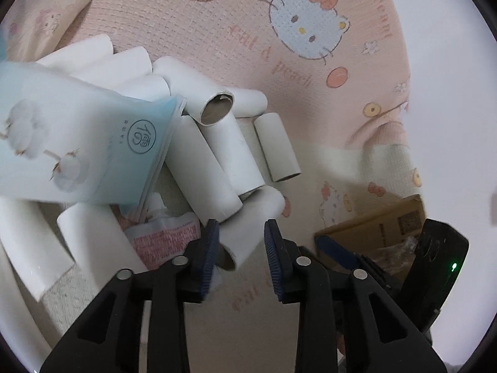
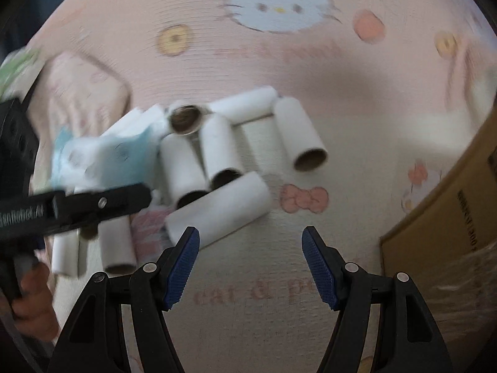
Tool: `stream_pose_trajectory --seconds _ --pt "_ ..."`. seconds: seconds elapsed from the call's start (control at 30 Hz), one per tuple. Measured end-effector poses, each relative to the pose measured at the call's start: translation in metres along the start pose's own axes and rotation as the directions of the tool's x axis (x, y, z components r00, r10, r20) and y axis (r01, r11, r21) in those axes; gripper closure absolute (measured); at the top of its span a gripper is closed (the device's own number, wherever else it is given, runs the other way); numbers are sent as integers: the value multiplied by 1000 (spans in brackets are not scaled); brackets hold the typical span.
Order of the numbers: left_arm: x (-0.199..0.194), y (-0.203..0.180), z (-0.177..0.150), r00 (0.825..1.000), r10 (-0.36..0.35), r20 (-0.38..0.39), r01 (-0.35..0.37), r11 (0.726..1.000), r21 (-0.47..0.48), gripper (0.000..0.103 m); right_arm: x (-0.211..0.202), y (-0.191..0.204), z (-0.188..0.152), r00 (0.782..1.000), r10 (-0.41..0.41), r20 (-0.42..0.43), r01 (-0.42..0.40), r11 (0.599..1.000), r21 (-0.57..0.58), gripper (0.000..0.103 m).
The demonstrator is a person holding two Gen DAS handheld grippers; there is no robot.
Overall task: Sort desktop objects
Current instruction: 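Move the left gripper back toward the pile of white tubes, then close the left gripper on an upright white cardboard tube while the right gripper closes on it too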
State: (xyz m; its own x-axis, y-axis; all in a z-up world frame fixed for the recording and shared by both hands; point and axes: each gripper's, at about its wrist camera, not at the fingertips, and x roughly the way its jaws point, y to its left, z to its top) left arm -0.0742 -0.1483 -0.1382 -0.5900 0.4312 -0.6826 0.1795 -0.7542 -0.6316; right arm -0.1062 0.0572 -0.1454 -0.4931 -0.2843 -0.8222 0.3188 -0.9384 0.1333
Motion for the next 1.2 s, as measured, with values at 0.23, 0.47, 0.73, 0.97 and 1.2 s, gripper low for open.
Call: stream_pose_trajectory --seconds 0.23,0.47,0.73,0.97,1.2 --pt "22 3 12 998 40 -47 -41 999 -18 83 19 -8 -3 993 58 -107 -57 998 13 41" --pt "31 9 11 997 8 -76 -13 997 -70 83 19 -2 -5 993 44 -107 -49 998 -41 68" --pt "46 9 2 987 -31 -156 12 993 -117 83 30 -10 -2 985 95 -145 -96 995 2 68" --pt "54 7 -11 973 -117 -197 88 985 -150 83 17 -9 -3 984 134 -119 -144 987 -74 67" --pt "64 13 -13 940 -262 -218 205 945 -254 83 12 -21 -8 980 116 -164 -130 988 -80 52"
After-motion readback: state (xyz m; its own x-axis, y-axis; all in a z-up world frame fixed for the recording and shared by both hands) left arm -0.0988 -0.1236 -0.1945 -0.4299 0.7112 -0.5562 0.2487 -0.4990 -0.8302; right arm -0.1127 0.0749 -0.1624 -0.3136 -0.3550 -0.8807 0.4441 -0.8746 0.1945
